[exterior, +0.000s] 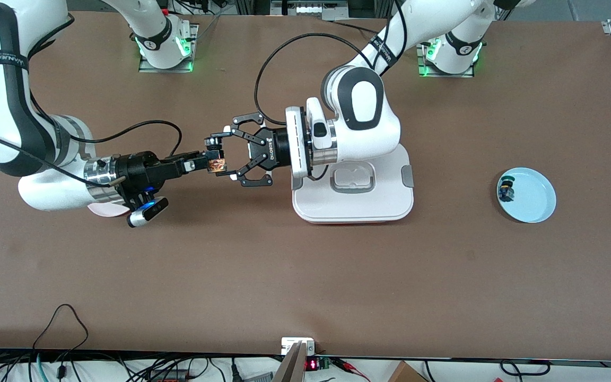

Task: Transfer orange switch to right arm and place
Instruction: 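Close the right gripper on the switch held by the left gripper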

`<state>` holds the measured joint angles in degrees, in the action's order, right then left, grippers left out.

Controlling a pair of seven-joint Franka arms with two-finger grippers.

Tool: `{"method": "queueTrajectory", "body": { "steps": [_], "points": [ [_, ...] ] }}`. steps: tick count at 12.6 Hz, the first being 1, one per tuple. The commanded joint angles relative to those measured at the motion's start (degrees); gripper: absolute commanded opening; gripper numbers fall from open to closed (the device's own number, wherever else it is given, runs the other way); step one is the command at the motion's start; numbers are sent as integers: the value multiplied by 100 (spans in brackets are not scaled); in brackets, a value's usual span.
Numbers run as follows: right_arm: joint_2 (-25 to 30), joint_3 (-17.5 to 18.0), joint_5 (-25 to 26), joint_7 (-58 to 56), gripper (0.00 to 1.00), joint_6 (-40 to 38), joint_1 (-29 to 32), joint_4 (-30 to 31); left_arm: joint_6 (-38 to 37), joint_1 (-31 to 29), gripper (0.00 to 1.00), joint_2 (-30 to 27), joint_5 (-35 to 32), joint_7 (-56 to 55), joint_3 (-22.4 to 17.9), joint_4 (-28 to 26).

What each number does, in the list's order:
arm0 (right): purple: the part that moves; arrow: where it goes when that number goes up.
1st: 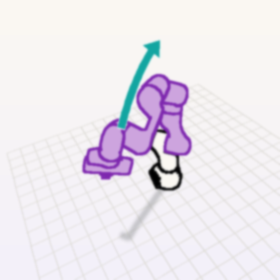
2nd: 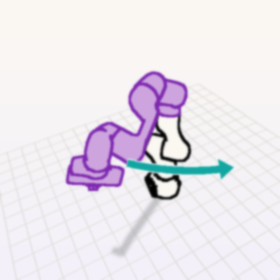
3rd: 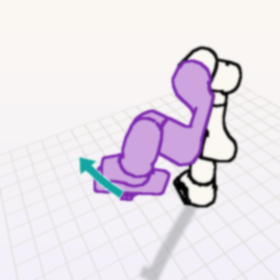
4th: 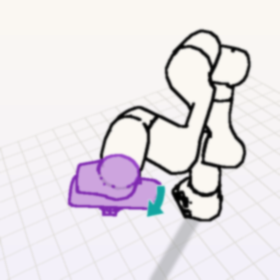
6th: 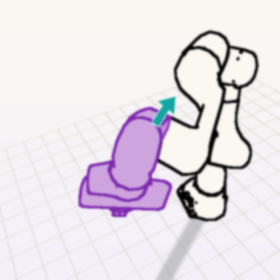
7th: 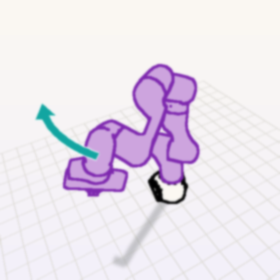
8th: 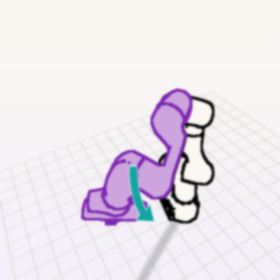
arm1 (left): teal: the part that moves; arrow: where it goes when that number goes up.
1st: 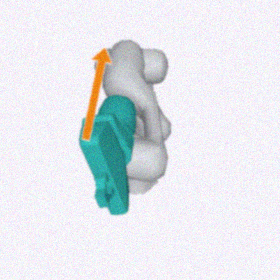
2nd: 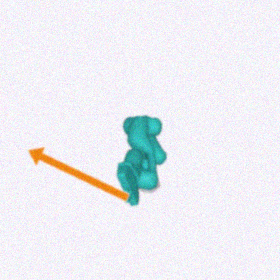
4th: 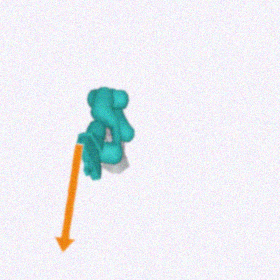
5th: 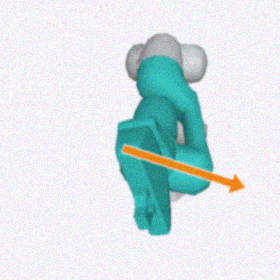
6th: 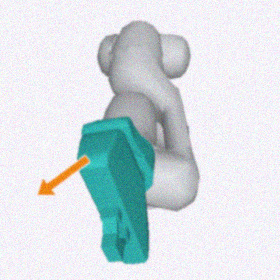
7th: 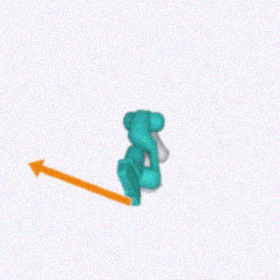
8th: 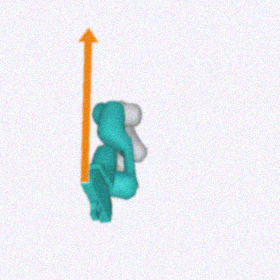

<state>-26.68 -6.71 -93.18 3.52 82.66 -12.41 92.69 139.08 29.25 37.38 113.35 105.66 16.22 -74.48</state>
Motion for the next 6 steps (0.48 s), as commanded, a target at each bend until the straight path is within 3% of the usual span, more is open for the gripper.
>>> {"method": "queueTrajectory", "body": {
  "steps": [1, 4, 5, 6],
  "points": [
    [-83, 20, -87, -236, 85, -74, -7, -119, 49, 46, 0, 95, 11, 16, -23, 215],
    [-83, 20, -87, -246, 78, -83, -16, -119, 49, 46, 0, 95, 11, 16, -23, 215],
    [-92, 20, -87, -246, 69, -75, -16, -119, 49, 46, 0, 95, 11, 16, -23, 215],
    [-83, 20, -87, -255, 48, -74, -24, -119, 49, 46, 0, 95, 11, 16, -23, 215]
  ]
}}
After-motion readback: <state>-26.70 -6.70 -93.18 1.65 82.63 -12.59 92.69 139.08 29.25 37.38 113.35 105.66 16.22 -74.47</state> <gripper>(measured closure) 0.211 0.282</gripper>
